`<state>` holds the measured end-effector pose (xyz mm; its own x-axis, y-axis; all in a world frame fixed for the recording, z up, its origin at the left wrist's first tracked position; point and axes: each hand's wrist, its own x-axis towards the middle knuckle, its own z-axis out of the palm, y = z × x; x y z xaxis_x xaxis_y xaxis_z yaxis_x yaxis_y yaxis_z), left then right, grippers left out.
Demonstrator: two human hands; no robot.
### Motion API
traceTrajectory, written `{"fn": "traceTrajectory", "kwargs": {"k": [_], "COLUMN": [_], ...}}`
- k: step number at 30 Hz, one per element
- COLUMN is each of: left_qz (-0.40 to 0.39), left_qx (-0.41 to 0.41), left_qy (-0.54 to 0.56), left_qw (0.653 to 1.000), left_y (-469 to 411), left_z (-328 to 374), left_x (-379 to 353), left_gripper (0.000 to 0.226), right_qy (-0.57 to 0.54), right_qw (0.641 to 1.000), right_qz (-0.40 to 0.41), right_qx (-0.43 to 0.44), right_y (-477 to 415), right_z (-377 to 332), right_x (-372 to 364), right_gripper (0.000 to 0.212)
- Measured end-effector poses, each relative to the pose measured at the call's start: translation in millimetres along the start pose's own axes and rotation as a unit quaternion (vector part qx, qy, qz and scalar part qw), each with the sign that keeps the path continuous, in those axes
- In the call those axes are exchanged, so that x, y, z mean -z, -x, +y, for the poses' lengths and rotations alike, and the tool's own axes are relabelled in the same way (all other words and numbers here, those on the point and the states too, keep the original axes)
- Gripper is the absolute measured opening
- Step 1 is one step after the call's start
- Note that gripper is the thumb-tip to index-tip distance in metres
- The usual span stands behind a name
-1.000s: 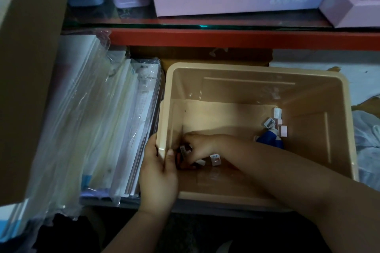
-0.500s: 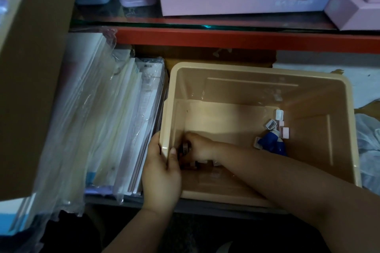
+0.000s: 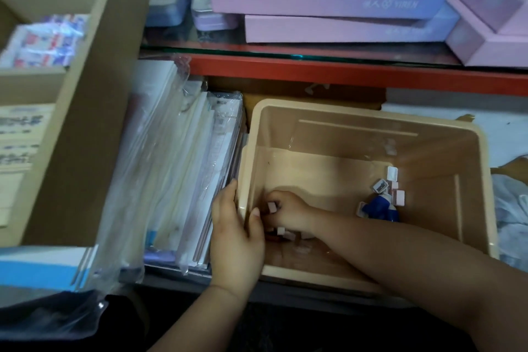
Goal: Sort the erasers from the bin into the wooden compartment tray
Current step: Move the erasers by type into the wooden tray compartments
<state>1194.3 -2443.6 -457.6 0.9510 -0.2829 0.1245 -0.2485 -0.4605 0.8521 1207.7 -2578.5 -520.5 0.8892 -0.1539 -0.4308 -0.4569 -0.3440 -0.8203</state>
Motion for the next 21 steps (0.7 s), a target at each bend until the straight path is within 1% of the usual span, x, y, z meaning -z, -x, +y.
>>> {"fn": "traceTrajectory", "kwargs": {"k": [1, 2, 4, 6, 8, 12, 14, 16, 18, 19, 21], "left_qz": [0.001, -0.002, -0.017, -0.050, -0.078, -0.106, -0.108, -0.085, -0.100, -0.091, -0.039], "left_qx": [-0.007, -0.010, -0.017, -0.016, -0.010, -0.036, -0.089, -0.208, -0.288, -0.325, -0.382], "left_qy": [-0.010, -0.016, -0.030, -0.064, -0.100, -0.145, -0.147, -0.147, -0.087, -0.054, -0.016], "left_qw": [1.000, 1.000, 0.999, 0.997, 0.992, 0.983, 0.979, 0.963, 0.948, 0.940, 0.923], "left_y": [0.8, 1.8, 3.2, 3.6, 4.3, 13.7, 23.6, 34.9, 43.4, 45.7, 46.6], "left_z": [1.0, 2.4, 5.6, 10.1, 16.2, 36.3, 45.2, 55.4, 67.7, 71.5, 76.8], "left_x": [0.7, 1.8, 4.1, 7.9, 13.5, 29.9, 42.9, 62.5, 91.6, 106.5, 137.4], "left_gripper": [0.052, 0.053, 0.058, 0.065, 0.070, 0.068, 0.061, 0.042, 0.029, 0.025, 0.018], "right_qy": [-0.001, 0.004, 0.007, -0.031, -0.080, -0.158, -0.171, -0.173, -0.177, -0.181, -0.206], "right_qw": [1.000, 1.000, 0.999, 0.996, 0.992, 0.981, 0.979, 0.978, 0.975, 0.973, 0.966], "right_qz": [0.006, 0.017, 0.044, 0.072, 0.084, 0.108, 0.111, 0.119, 0.132, 0.138, 0.140], "right_qx": [-0.009, -0.018, -0.030, -0.050, -0.057, -0.037, -0.021, 0.000, 0.027, 0.041, 0.065], "right_y": [3.9, 8.5, 18.9, 33.6, 52.3, 93.6, 112.1, 129.1, 143.2, 149.1, 156.5], "right_z": [-3.8, -8.3, -19.7, -34.2, -51.5, -91.9, -111.2, -131.6, -154.0, -166.8, -192.8], "right_x": [4.0, 9.0, 23.2, 39.9, 54.5, 72.5, 77.7, 80.3, 81.6, 81.0, 78.7], "right_gripper": [0.035, 0.034, 0.025, 0.018, 0.021, 0.019, 0.019, 0.019, 0.017, 0.017, 0.018]}}
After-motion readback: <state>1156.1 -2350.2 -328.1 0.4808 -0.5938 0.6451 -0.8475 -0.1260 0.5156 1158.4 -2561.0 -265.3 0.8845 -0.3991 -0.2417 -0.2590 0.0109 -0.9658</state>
